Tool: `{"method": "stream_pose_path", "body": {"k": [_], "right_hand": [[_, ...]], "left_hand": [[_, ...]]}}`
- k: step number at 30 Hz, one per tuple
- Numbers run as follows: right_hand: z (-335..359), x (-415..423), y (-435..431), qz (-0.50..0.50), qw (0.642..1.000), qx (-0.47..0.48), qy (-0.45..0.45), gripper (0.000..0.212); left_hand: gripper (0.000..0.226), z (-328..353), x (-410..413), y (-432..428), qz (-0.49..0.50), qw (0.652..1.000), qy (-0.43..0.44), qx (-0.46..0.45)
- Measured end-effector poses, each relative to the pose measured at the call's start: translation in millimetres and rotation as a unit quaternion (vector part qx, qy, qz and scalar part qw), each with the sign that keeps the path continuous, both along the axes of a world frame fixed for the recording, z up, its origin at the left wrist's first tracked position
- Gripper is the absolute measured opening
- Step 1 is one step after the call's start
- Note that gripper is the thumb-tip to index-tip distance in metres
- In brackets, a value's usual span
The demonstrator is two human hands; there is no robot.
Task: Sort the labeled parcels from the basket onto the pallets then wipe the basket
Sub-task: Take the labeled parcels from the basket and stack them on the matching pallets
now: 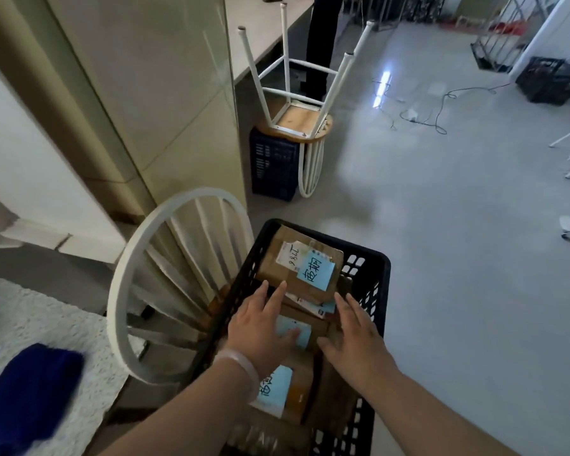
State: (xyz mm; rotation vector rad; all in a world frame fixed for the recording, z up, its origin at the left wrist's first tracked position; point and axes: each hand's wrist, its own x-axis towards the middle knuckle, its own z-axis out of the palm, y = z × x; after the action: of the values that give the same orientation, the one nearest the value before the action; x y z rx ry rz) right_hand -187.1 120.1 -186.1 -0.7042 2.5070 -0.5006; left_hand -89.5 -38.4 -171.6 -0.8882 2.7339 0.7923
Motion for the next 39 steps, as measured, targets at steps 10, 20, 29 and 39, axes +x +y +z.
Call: {"method": "stream_pose_path", "body": {"k": [10, 20, 29, 39], "right_hand": [[-70.1, -85.2, -44.5, -0.101, 0.986, -0.070, -0.117, 0.089], [-114.9, -138.9, -73.6, -0.187, 0.961, -0.139, -0.150, 0.093], [-117.4, -155.3, -82.5, -0.212, 0.943, -0.192, -0.168, 0.057], [-112.8, -126.2, -55.6, -0.162, 0.947, -0.182, -0.208, 0.026]], "left_hand": [[0.087, -69.2, -74.3, -4.8, 0.164, 0.982, -0.023, 0.092], [0.100, -104.6, -105.1, -15.1, 0.254, 0.956, 0.033, 0.143], [0.106, -119.2, -115.0, -20.9, 0.278, 0.937, 0.076, 0.199], [0.113, -103.0, -104.0, -27.3, 0.202, 0.946, 0.087, 0.238]]}}
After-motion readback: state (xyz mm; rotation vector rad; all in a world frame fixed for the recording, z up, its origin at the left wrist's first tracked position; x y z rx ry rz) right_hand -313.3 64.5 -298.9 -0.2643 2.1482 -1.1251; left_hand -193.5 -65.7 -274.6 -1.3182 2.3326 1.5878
